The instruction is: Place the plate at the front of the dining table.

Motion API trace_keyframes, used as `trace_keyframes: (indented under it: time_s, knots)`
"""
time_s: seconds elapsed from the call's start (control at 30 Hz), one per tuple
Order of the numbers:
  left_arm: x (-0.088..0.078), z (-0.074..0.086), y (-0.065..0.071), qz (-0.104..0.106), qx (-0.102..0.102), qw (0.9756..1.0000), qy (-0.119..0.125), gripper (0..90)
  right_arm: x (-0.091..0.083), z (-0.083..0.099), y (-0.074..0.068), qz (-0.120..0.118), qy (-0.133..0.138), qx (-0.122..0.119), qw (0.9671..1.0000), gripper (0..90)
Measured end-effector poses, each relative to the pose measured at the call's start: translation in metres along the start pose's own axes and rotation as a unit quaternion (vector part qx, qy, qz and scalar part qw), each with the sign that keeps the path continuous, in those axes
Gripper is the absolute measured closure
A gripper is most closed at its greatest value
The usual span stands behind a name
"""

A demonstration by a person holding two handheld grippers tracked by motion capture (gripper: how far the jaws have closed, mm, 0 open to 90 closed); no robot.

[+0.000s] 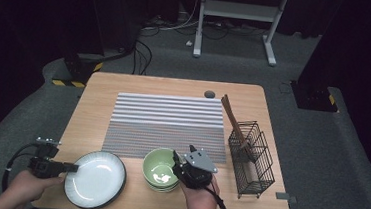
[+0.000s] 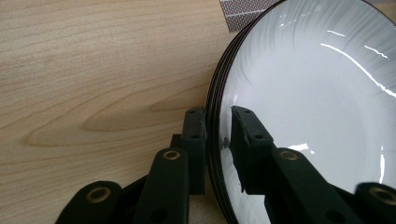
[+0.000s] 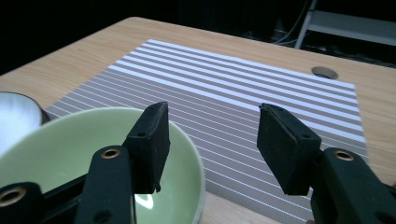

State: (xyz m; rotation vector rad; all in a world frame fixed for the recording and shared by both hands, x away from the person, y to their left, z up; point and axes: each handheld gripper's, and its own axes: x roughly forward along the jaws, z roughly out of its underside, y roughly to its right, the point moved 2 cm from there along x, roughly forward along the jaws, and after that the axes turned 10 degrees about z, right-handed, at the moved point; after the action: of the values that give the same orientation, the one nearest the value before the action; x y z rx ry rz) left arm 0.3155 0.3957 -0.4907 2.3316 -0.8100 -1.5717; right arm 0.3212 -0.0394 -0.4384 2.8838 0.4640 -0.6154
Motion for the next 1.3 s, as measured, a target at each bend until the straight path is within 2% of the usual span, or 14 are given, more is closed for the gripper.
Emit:
trace_keyframes:
  time_s: [0.27, 0.53, 0.83, 1.07, 1.3]
  knots:
    - [-0.001, -0.002, 0.0, -0.002, -0.006, 1.0, -0.004, 76.7, -0.001, -0.009, -0.025, -0.03, 0.002, -0.007, 0.9995, 47.1]
    - [-0.004, -0.003, 0.0, -0.004, -0.006, 1.0, -0.003, 78.4, 0.001, -0.016, -0.047, -0.054, 0.0, -0.01, 0.9985, 46.0]
    - [-0.004, -0.004, 0.001, -0.006, -0.001, 1.0, -0.008, 78.7, 0.0, -0.021, -0.058, -0.061, 0.005, -0.016, 0.998, 46.8]
    - [-0.007, -0.004, 0.001, -0.003, -0.004, 1.0, -0.001, 82.4, -0.001, -0.024, -0.071, -0.072, 0.004, -0.023, 0.9971, 48.6]
    - [-0.007, -0.005, 0.002, -0.004, 0.0, 1.0, -0.005, 82.6, -0.002, -0.026, -0.086, -0.089, 0.002, -0.018, 0.9959, 49.8]
